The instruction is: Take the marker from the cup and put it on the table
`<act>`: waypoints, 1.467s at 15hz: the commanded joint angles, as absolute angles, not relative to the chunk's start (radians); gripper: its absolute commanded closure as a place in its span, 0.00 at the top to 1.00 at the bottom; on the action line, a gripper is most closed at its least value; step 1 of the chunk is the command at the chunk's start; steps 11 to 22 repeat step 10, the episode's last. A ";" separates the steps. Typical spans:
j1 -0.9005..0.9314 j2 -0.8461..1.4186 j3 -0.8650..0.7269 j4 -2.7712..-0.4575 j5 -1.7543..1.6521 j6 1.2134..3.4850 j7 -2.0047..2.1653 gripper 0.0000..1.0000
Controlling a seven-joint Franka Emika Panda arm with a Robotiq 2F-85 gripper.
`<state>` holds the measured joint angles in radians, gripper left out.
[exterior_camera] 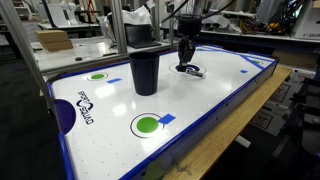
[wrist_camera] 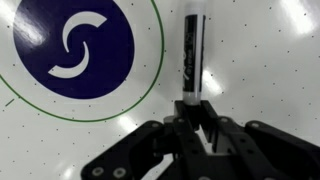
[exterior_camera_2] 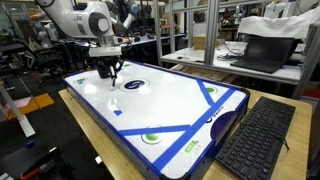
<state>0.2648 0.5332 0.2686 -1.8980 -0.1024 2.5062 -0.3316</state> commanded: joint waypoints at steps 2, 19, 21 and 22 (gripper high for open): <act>0.210 0.591 0.326 -1.888 -0.038 2.665 -0.382 0.44; 0.073 0.571 0.502 -1.929 0.023 2.901 -0.471 0.93; 0.073 0.571 0.502 -1.929 0.023 2.901 -0.471 0.93; 0.073 0.571 0.502 -1.929 0.023 2.901 -0.471 0.93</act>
